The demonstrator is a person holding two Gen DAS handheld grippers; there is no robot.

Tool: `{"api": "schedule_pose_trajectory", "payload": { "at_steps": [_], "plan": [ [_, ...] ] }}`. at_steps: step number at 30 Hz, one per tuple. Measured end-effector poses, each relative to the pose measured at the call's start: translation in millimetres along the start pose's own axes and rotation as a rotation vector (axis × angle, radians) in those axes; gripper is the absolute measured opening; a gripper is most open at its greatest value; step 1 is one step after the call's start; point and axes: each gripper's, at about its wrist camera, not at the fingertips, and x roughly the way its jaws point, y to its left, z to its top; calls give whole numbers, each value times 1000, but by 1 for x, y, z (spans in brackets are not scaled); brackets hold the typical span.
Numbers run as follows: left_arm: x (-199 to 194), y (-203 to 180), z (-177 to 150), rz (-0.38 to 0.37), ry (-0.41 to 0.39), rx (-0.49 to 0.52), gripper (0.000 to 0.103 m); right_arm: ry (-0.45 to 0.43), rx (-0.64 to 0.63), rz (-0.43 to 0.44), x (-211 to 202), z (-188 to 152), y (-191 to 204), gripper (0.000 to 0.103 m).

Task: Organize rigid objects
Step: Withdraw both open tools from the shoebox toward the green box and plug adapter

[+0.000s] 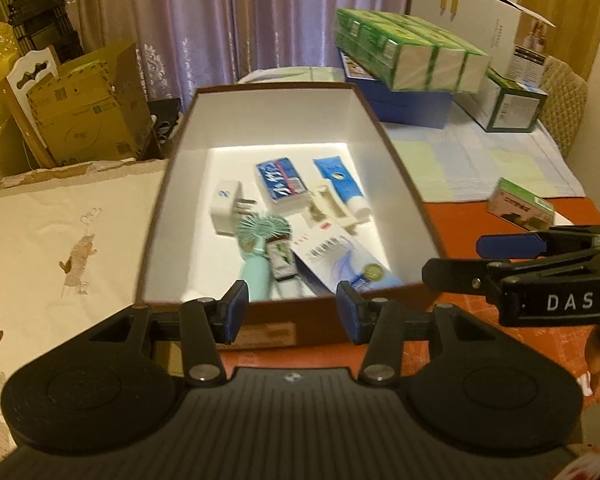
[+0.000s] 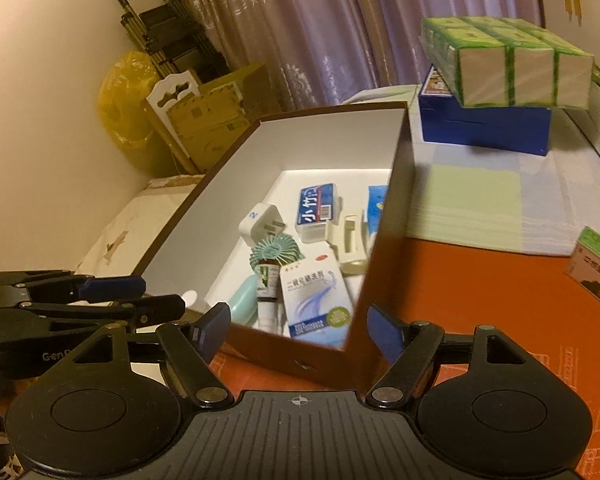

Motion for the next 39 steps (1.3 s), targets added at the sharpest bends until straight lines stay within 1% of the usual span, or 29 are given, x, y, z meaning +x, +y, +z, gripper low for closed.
{"api": "schedule_pose_trajectory", "payload": {
  "at_steps": [7, 14, 18, 21, 25, 31, 39],
  "plan": [
    [-4, -31, -10, -27, 20, 10, 44, 26, 16, 13, -21, -12, -22, 77],
    [-1, -67, -17, -58, 57, 23, 44, 69, 58, 37, -42, -23, -53, 88],
    [1, -89, -18, -76, 69, 34, 51, 78, 81, 32, -54, -28, -72, 93],
    [3, -106, -18, -88, 72, 44, 52, 91, 90, 14, -63, -34, -88, 97],
    [7, -128, -16, -105, 79, 58, 53, 99, 107, -13, -78, -42, -113, 100],
    [15, -165, -13, -140, 89, 85, 53, 96, 114, -67, -100, -53, -144, 101],
    [31, -217, -8, -194, 96, 134, 54, 53, 143, -164, -131, -63, -185, 101]
  ]
}}
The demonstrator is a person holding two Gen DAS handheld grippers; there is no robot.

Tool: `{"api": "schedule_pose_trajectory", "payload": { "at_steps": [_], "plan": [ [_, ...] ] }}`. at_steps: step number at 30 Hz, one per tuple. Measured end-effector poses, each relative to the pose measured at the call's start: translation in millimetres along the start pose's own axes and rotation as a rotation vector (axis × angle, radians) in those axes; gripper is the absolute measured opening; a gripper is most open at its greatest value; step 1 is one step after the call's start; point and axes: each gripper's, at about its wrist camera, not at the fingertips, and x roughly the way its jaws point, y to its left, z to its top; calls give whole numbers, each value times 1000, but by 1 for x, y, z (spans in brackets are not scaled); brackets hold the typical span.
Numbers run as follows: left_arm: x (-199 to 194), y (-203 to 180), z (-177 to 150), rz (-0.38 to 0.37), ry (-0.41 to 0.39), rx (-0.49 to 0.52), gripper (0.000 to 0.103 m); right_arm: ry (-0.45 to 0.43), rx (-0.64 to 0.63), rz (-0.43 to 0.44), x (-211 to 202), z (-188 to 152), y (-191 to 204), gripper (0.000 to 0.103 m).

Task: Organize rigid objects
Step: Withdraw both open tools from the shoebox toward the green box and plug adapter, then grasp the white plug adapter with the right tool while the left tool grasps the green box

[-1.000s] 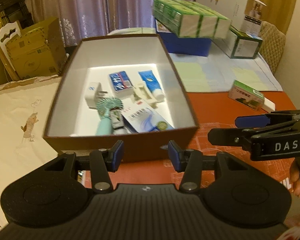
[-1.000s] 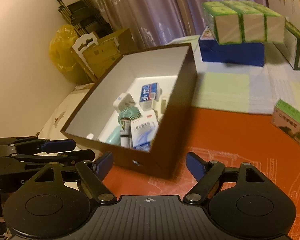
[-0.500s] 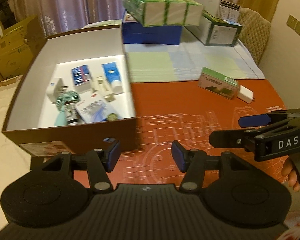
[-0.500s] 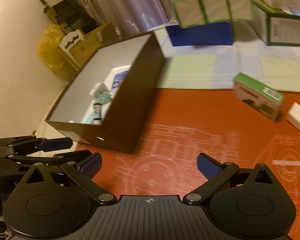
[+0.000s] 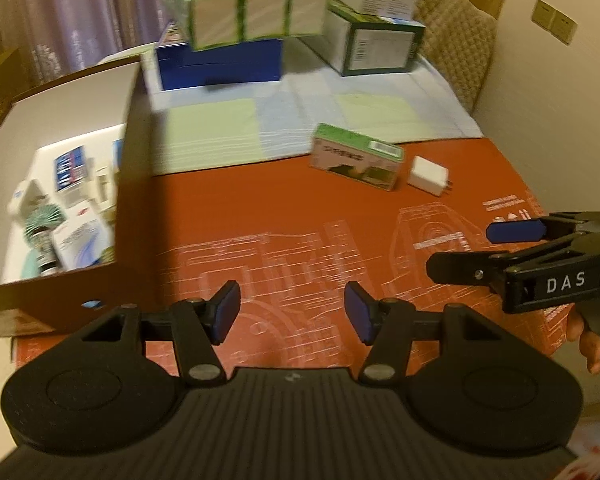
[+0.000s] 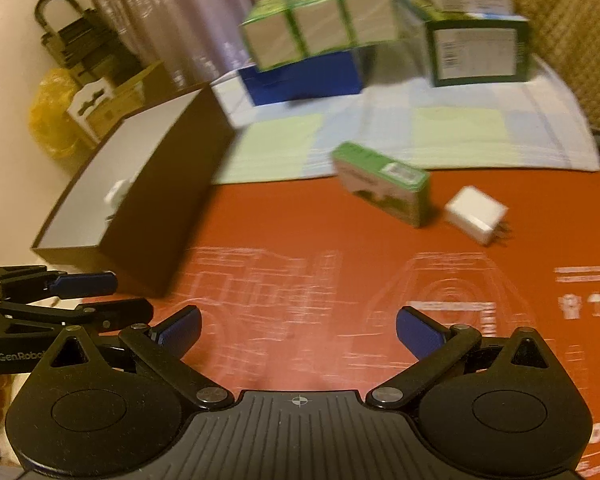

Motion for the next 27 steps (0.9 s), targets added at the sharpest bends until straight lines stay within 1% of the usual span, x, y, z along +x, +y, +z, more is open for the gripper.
{"api": "schedule_pose_trajectory", "payload": {
  "at_steps": [4, 10, 14, 18, 21, 24, 27],
  "plan": [
    [16, -23, 9, -30, 4, 18, 54, -8, 14, -48, -7, -3, -25, 101],
    [41, -53, 24, -51, -1, 38, 54, -9, 23, -90, -9, -7, -62, 100],
    [62, -69, 33, -54, -3, 46, 54, -28, 33, -117, -7, -3, -83, 99],
    [86, -80, 44, -47, -2, 45, 54, -56, 29, -135, 0, 8, -105, 86],
    [104, -87, 51, -45, -11, 44, 54, -65, -3, -149, 9, 17, -120, 80],
    [122, -93, 59, -42, -14, 42, 54, -63, -32, -144, 21, 25, -134, 76],
    [139, -98, 66, -33, -13, 42, 54, -57, -69, -128, 33, 32, -146, 69]
  ]
}}
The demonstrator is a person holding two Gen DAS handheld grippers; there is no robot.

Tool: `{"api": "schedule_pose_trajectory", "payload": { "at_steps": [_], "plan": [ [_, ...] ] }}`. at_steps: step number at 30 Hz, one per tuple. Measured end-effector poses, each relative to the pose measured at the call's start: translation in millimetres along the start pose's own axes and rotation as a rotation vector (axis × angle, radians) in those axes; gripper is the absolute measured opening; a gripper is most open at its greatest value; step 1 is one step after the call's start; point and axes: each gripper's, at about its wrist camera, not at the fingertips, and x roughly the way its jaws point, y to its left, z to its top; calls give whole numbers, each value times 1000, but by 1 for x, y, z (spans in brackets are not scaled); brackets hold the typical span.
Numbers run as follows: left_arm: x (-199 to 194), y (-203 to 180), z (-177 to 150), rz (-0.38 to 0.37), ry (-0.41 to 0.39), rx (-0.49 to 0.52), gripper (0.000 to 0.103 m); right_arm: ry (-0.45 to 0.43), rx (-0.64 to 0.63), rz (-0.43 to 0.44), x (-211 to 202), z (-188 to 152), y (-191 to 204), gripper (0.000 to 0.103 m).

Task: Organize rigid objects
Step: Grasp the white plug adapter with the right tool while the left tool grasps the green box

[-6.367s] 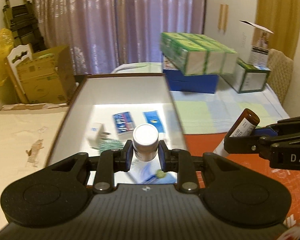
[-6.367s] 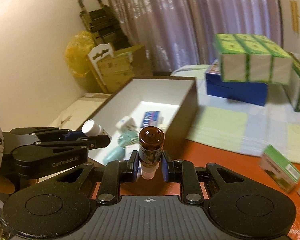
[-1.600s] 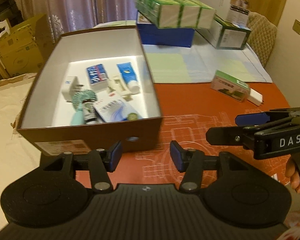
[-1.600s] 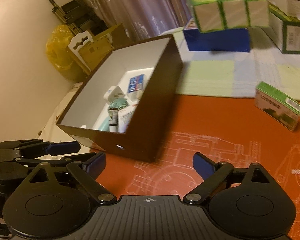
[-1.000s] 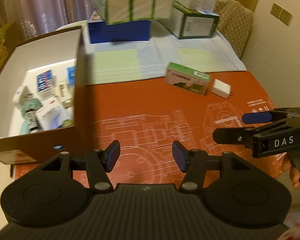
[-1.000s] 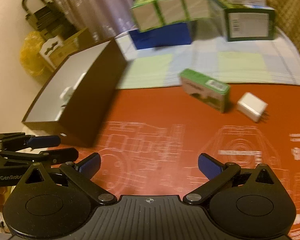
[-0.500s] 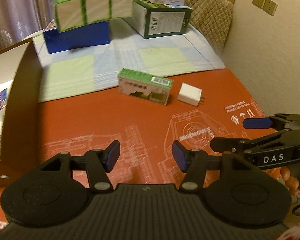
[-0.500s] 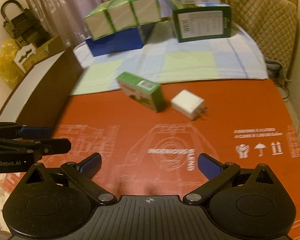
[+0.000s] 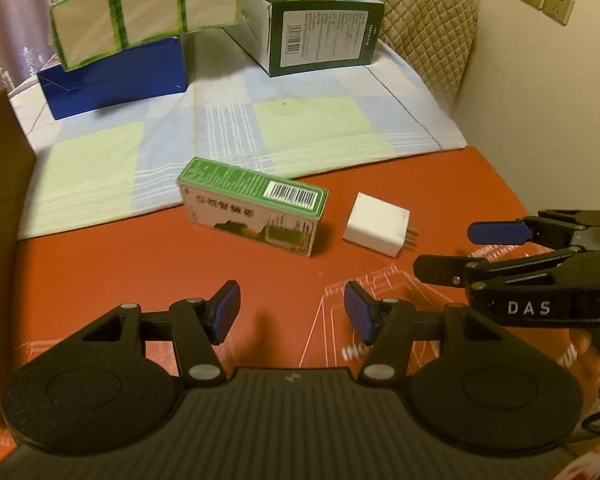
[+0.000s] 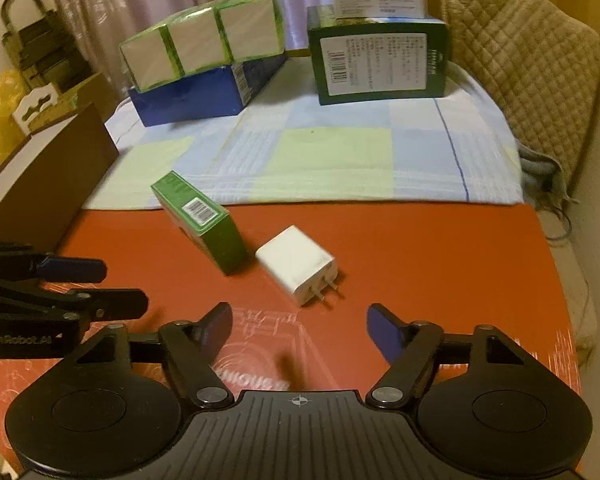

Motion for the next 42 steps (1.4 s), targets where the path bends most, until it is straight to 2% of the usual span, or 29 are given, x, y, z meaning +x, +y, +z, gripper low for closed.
{"api": "schedule_pose_trajectory", "payload": {
  "at_steps": [8, 16, 22, 26, 31, 34, 42],
  "plan": [
    [37, -10, 18, 17, 9, 2, 54, 19, -115, 20, 30, 12, -15, 64],
    [50, -6, 23, 61, 20, -1, 54, 40, -212, 32, 50, 20, -13, 63],
    [47, 20, 19, 107, 31, -71, 54, 48, -225, 59, 61, 23, -10, 59],
    [43, 22, 17, 60, 35, -83, 54, 55, -228, 66, 66, 25, -10, 58],
    [44, 3, 22, 30, 10, -30, 54, 57, -221, 69, 65, 24, -14, 58],
    [49, -2, 26, 60, 2, -15, 54, 57, -218, 68, 63, 24, -16, 58],
    [42, 20, 19, 111, 10, -74, 55, 52, -232, 77, 66, 23, -11, 57]
  ]
}}
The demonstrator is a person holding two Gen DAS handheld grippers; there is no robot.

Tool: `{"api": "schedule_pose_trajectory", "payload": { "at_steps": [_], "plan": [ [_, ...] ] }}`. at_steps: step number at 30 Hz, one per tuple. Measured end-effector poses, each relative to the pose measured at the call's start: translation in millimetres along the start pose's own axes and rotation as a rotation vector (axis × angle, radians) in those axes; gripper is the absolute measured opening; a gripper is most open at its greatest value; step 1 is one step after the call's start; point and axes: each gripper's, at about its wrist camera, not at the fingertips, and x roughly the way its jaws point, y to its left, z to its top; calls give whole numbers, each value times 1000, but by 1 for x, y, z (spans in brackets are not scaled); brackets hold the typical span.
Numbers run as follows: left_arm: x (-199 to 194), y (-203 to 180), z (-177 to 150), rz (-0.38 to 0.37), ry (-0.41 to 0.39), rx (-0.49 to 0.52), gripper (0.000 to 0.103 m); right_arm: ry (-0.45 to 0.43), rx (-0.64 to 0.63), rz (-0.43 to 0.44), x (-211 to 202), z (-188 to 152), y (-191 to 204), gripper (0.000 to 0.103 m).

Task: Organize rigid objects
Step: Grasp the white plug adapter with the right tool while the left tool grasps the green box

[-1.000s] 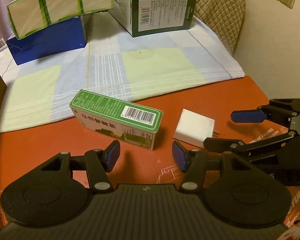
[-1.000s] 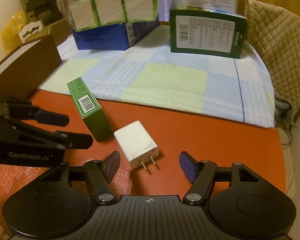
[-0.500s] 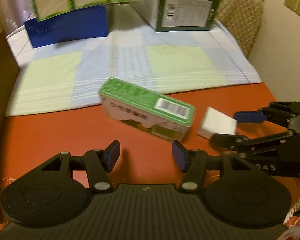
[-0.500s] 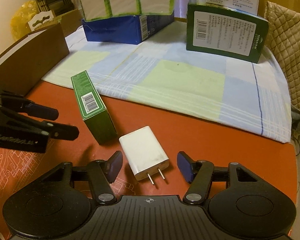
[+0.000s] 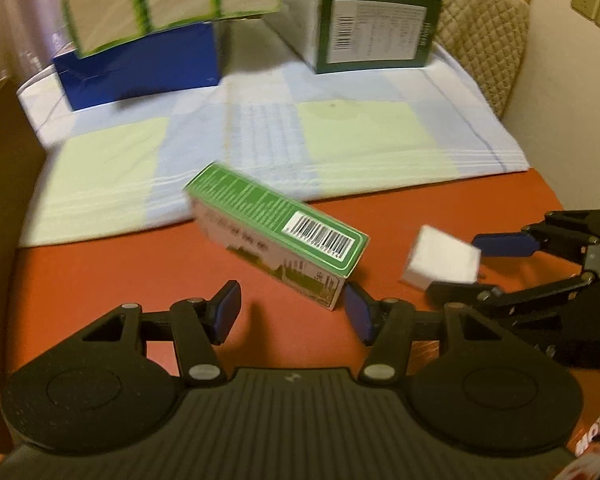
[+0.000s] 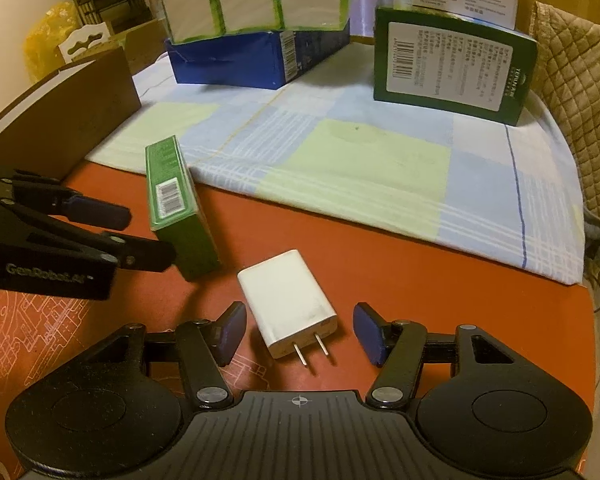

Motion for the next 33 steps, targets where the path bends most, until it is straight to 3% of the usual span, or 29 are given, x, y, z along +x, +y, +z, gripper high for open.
{"api": "schedule_pose_trajectory", "payload": {
  "at_steps": [5, 9, 12, 18, 23, 28, 33],
  "plan": [
    [-9, 28, -16, 57, 27, -52, 55, 1, -5, 10, 5, 2, 2, 55],
    [-13, 51, -26, 115, 48, -91, 52, 11, -2, 3, 8, 1, 3, 47],
    [-21, 62, -27, 94, 46, -102, 52, 6, 5, -8, 7, -1, 3, 46],
    [-47, 55, -8, -46, -27, -74, 57, 11, 60, -67, 4, -2, 3, 44],
    [-33, 43, 12, -59, -34, -43, 62, 12, 103, -104, -1, -6, 1, 44],
    [0, 38, 20, -6, 46, -15, 49, 14, 120, -119, -4, -8, 0, 44],
    [7, 41, 18, 13, 81, -18, 27, 8, 127, -125, -7, -14, 3, 44]
  ]
}}
